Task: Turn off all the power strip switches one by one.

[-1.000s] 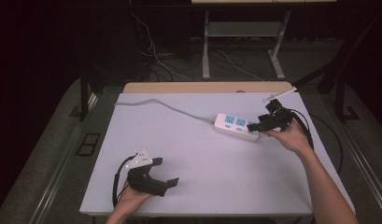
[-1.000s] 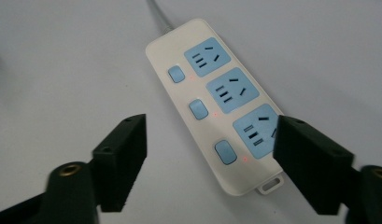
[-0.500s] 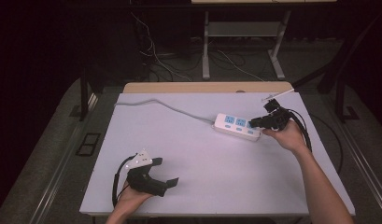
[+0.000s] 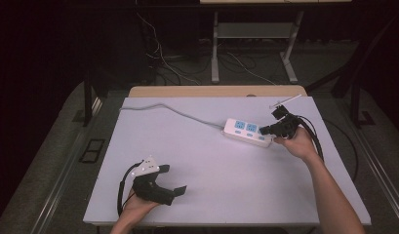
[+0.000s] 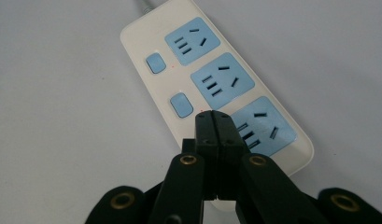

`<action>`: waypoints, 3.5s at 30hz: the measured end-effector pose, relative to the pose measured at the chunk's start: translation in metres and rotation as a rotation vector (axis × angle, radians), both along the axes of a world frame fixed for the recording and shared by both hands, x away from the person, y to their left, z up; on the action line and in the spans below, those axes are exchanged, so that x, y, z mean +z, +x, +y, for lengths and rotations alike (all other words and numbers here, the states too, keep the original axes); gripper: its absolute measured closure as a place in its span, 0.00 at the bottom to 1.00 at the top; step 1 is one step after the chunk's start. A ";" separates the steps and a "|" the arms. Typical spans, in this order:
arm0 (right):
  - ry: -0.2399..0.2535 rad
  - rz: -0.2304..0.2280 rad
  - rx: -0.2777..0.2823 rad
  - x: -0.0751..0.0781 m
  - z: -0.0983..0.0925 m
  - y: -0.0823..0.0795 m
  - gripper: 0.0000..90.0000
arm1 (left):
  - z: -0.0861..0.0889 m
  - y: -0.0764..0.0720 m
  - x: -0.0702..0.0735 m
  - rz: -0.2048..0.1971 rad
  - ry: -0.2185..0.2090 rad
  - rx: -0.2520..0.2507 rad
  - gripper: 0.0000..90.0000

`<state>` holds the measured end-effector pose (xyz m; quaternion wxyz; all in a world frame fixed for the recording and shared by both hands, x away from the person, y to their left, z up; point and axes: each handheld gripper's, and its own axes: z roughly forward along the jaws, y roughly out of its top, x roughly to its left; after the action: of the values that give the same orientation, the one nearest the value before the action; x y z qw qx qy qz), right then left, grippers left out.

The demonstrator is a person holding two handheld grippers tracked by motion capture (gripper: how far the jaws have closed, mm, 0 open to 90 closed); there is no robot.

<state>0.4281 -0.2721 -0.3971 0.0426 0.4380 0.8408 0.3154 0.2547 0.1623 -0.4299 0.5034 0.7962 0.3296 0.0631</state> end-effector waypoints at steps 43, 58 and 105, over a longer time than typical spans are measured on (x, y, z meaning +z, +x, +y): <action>0.041 -0.029 0.006 -0.022 -0.007 -0.009 1.00 | -0.001 0.001 -0.001 0.004 0.016 -0.008 0.00; 0.070 -0.011 -0.016 -0.019 -0.016 -0.009 1.00 | -0.001 0.001 -0.001 0.007 0.015 -0.009 0.00; 0.105 0.043 0.018 0.001 0.020 0.014 1.00 | 0.000 0.001 -0.001 0.003 0.012 0.001 0.00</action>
<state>0.4418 -0.2525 -0.3956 -0.0012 0.4388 0.8277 0.3498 0.2559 0.1621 -0.4309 0.4981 0.7991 0.3303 0.0642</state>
